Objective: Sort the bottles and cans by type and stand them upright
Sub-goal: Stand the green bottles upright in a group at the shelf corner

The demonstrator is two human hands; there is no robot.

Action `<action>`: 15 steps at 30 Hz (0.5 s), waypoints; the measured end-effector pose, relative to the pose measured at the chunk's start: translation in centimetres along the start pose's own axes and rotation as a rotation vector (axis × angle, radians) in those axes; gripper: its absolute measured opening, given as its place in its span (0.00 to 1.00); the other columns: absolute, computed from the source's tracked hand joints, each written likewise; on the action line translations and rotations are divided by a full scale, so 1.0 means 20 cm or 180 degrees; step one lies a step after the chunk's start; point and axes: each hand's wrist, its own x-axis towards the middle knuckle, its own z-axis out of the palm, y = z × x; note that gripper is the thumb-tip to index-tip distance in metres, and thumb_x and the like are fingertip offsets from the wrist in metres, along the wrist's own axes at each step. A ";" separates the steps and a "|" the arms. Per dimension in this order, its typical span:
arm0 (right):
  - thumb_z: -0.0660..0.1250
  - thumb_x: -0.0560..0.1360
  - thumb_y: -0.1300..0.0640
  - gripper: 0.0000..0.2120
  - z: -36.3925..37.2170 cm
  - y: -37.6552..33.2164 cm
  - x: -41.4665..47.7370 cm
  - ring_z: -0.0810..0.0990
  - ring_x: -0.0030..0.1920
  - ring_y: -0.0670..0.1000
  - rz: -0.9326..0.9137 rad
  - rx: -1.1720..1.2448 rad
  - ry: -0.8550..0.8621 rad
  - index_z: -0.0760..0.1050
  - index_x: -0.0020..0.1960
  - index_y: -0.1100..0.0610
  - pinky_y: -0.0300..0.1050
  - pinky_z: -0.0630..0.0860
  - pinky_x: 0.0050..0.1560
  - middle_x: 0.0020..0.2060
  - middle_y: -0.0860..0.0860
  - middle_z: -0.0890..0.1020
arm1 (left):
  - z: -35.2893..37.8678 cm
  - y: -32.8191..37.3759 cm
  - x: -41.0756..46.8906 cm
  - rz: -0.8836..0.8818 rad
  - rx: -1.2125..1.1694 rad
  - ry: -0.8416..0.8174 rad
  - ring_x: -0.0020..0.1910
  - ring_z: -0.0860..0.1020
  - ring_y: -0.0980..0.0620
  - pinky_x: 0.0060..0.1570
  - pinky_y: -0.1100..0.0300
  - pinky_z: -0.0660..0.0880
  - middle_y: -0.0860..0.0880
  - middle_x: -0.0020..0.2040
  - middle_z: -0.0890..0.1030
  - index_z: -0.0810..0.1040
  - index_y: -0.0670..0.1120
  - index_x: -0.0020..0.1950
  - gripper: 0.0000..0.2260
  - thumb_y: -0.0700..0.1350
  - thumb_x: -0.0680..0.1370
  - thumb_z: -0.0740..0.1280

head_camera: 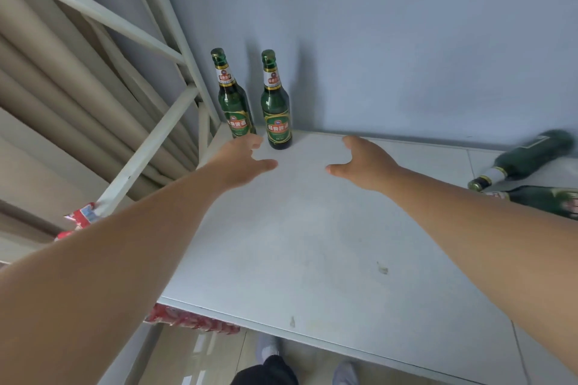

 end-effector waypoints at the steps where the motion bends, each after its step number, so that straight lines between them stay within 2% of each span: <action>1: 0.72 0.74 0.40 0.42 -0.02 0.02 -0.03 0.66 0.76 0.53 -0.0011 -0.0016 0.0009 0.58 0.80 0.55 0.49 0.66 0.71 0.77 0.51 0.66 | 0.02 0.03 -0.02 0.0033 0.0003 0.0018 0.70 0.74 0.50 0.70 0.52 0.70 0.52 0.74 0.74 0.67 0.49 0.78 0.34 0.60 0.76 0.72; 10: 0.71 0.75 0.40 0.41 -0.14 0.12 -0.30 0.66 0.76 0.51 0.0089 -0.0221 0.0081 0.58 0.80 0.54 0.48 0.67 0.69 0.78 0.48 0.64 | 0.14 0.21 -0.14 0.0377 0.0012 -0.0160 0.71 0.72 0.52 0.70 0.53 0.69 0.53 0.74 0.73 0.67 0.50 0.78 0.34 0.60 0.76 0.73; 15: 0.71 0.75 0.40 0.41 -0.16 0.16 -0.47 0.65 0.76 0.51 0.0319 -0.0027 0.0251 0.57 0.80 0.54 0.48 0.66 0.70 0.78 0.48 0.64 | 0.19 0.25 -0.19 0.0654 0.0134 -0.0308 0.71 0.73 0.52 0.68 0.54 0.69 0.53 0.74 0.73 0.67 0.51 0.78 0.33 0.60 0.76 0.72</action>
